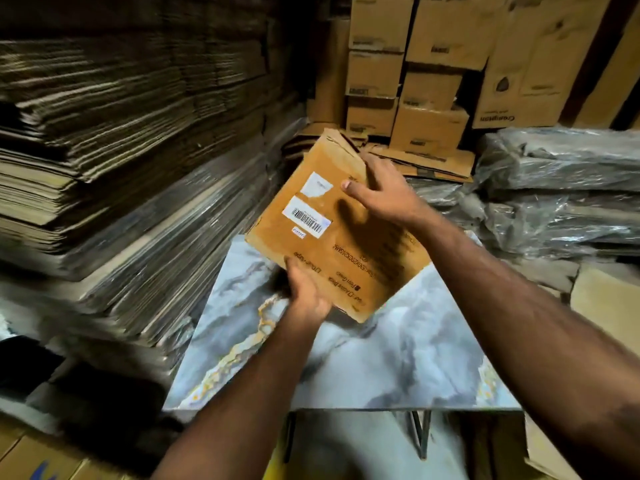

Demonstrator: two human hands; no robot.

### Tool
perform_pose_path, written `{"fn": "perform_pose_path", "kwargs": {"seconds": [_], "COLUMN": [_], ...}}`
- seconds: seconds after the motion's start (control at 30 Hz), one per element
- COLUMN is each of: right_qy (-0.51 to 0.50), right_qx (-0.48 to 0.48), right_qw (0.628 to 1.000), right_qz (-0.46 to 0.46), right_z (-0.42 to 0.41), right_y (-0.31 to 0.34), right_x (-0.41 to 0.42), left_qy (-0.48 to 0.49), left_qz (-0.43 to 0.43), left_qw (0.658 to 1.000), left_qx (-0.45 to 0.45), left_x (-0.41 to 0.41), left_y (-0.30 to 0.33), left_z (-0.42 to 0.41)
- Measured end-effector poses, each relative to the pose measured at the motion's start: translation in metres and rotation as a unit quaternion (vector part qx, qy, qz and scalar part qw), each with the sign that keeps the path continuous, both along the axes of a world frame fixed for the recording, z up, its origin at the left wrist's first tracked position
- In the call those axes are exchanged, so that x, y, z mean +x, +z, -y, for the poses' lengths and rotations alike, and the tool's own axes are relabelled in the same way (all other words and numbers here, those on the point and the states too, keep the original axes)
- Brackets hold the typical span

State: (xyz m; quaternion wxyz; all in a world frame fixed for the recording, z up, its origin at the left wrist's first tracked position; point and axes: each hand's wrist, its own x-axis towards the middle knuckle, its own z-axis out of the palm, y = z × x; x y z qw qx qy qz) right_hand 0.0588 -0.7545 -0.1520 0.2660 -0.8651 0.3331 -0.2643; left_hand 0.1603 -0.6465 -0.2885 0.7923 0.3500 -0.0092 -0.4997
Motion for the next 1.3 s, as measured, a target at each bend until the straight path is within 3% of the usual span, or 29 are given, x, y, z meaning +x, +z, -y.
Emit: {"fn": "perform_pose_path", "kwargs": {"seconds": [0.2,0.3,0.47,0.57,0.67,0.87,1.1,1.3], "right_qy": [0.09,0.107,0.084,0.071,0.052,0.018,-0.034,-0.116], "right_qx": [-0.164,-0.173,0.009,0.118,0.196,0.17,0.292,0.385], "right_qw": [0.972,0.968,0.996,0.989,0.977,0.984,0.941,0.862], "right_qz": [-0.144,-0.149,-0.031,0.048,0.063,0.044,0.168,0.31], "right_z": [-0.023,-0.019,-0.002,0.007,0.002,-0.013,-0.01,-0.008], "right_y": [-0.03,-0.053,-0.071,-0.088,-0.119,-0.149,-0.133,-0.115], "right_x": [-0.006,-0.025,-0.068,-0.083,-0.094,-0.083,-0.089,-0.096], "left_qy": [-0.07,-0.114,-0.168,-0.195,-0.225,-0.269,-0.383,-0.443], "left_qz": [-0.114,-0.154,-0.17,-0.141,-0.109,-0.058,0.082,0.152], "left_qw": [0.99,0.977,0.958,0.946,0.937,0.925,0.876,0.859], "left_qx": [0.053,0.098,0.16,0.218,0.244,0.262,0.282,0.206], "left_x": [-0.054,-0.065,-0.08,-0.091,-0.096,-0.075,-0.05,-0.011], "left_y": [-0.047,-0.07,-0.088,-0.095,-0.102,-0.083,-0.062,0.001], "left_z": [-0.011,-0.013,-0.01,-0.007,-0.008,-0.005,-0.016,-0.014]}}
